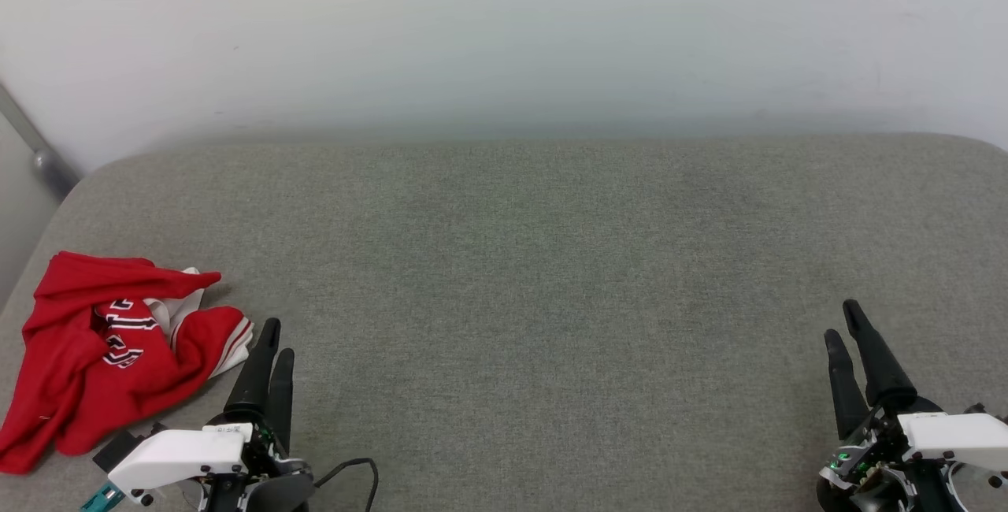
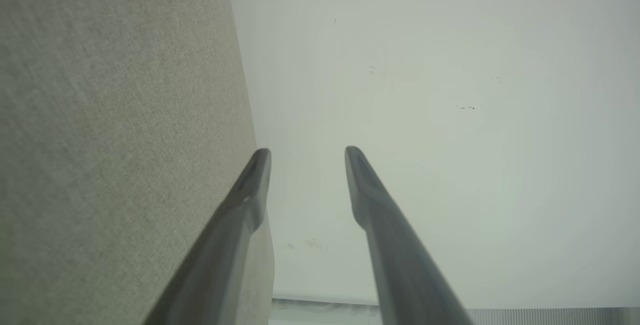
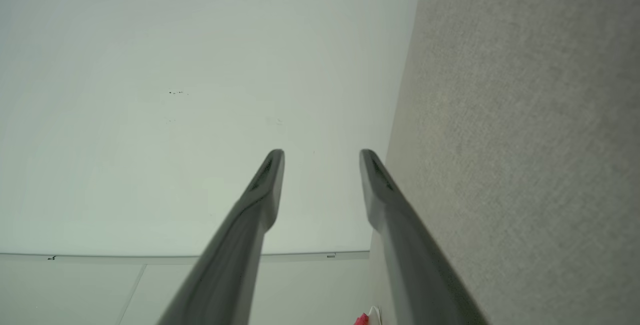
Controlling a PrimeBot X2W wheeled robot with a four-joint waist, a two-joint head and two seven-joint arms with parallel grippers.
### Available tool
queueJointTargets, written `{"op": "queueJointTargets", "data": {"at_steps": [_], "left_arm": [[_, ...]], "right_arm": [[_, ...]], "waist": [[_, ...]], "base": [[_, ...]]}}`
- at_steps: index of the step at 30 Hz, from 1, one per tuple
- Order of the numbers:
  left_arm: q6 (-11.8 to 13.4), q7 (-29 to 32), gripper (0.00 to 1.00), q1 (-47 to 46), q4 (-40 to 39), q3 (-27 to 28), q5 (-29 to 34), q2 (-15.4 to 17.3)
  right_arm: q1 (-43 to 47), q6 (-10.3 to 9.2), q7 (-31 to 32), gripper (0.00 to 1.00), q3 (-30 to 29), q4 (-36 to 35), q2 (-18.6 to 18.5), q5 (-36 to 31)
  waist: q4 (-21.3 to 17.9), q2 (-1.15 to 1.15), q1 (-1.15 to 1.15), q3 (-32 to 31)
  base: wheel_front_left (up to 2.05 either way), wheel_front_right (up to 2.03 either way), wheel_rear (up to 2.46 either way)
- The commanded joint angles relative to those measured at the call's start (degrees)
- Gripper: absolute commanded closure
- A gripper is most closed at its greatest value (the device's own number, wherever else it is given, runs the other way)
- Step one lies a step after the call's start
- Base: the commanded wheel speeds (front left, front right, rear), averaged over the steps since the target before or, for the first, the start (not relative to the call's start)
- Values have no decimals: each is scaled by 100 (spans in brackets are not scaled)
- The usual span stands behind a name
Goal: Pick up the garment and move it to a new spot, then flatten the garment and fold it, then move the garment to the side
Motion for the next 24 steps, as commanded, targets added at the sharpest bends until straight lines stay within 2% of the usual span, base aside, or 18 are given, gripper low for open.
{"op": "queueJointTargets", "data": {"at_steps": [1,8,13,20,21,24], "left_arm": [[-2,-70,0,-132,-132,-65,25,13],[-2,-283,0,-145,-258,-315,234,17],[-2,-418,0,-146,-330,-429,655,22],[-3,-592,0,-130,-417,-577,1377,20],[-3,-662,0,-127,-448,-607,1715,19],[-3,-730,0,-130,-475,-652,2076,18]], "right_arm": [[-102,2,-56,0,27,-142,-6,-43],[-26,2,-273,0,135,-256,-24,-259],[3,2,-412,0,221,-292,-75,-654],[30,2,-587,0,275,-366,-80,-1468],[42,2,-657,0,290,-397,-76,-1854],[55,2,-726,0,292,-428,-75,-2286]], "waist": [[0,0,0,-1],[1,0,0,-13],[4,0,0,-24],[1,0,0,-44],[2,0,0,-50],[6,0,0,-56]], "base": [[0,0,0],[0,0,0],[0,0,0],[0,0,0],[0,0,0],[0,0,0]]}}
